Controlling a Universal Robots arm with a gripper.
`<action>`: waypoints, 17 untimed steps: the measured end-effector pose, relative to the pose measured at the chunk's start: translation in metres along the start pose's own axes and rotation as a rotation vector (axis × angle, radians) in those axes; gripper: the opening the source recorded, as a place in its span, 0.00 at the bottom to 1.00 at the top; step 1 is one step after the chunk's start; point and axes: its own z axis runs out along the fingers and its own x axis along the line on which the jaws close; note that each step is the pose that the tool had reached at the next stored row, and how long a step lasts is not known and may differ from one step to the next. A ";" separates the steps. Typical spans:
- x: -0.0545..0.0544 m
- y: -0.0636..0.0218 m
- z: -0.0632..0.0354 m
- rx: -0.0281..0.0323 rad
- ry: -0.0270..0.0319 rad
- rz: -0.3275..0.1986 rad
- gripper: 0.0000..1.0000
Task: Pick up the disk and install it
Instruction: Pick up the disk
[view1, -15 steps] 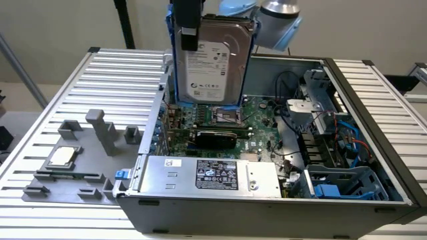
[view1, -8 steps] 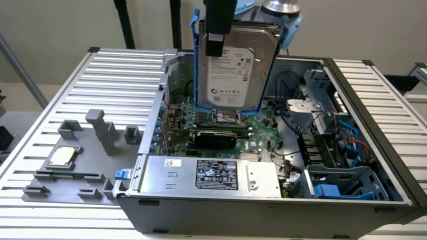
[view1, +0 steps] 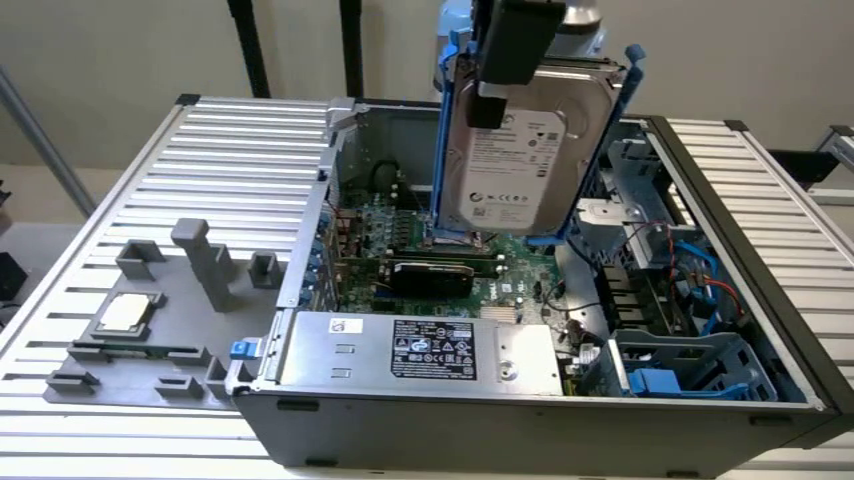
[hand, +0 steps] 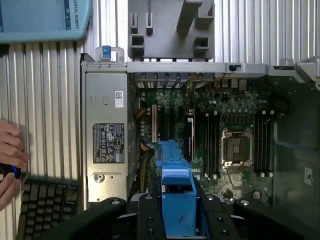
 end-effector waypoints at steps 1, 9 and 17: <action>0.002 -0.0042 -0.0002 -0.0001 0.0000 0.000 0.00; 0.020 -0.0329 -0.0020 -0.0006 0.0001 0.000 0.00; 0.042 -0.0559 -0.0036 -0.0009 -0.0001 0.000 0.00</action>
